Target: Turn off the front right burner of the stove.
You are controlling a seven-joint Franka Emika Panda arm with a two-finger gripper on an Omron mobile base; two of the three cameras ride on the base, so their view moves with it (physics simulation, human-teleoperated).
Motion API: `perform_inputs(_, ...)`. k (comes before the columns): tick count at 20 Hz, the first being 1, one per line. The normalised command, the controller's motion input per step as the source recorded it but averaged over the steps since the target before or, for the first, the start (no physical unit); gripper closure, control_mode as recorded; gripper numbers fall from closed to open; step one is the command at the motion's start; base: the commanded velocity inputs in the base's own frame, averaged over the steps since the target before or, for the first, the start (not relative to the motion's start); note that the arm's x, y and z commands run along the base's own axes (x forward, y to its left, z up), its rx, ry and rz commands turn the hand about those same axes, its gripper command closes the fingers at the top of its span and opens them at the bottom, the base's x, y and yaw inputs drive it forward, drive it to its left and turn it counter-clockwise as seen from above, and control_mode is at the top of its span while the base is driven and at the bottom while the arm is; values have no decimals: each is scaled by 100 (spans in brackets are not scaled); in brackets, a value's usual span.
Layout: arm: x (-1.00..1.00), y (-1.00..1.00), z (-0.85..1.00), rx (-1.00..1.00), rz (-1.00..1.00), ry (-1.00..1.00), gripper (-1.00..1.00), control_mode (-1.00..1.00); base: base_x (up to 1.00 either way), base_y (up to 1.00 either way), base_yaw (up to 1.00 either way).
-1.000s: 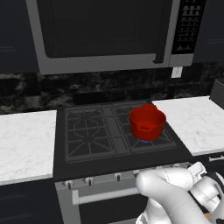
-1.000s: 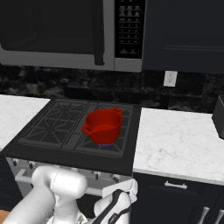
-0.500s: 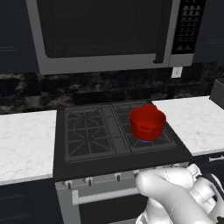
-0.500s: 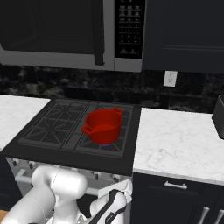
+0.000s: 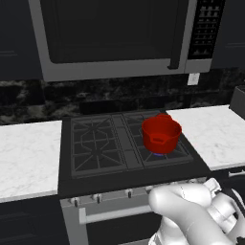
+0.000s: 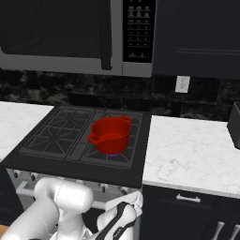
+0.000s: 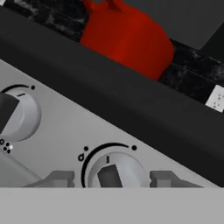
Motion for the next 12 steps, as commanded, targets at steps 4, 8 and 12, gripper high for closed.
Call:
perform_inputs(4,4,-13,30,7,0,0,100,-100,0,0,0)
perform_inputs(8,1,-29,47,21,0,0,100,-100,0,0,0)
perform_inputs(12,0,-46,56,46,0,0,100,-100,0,0,0)
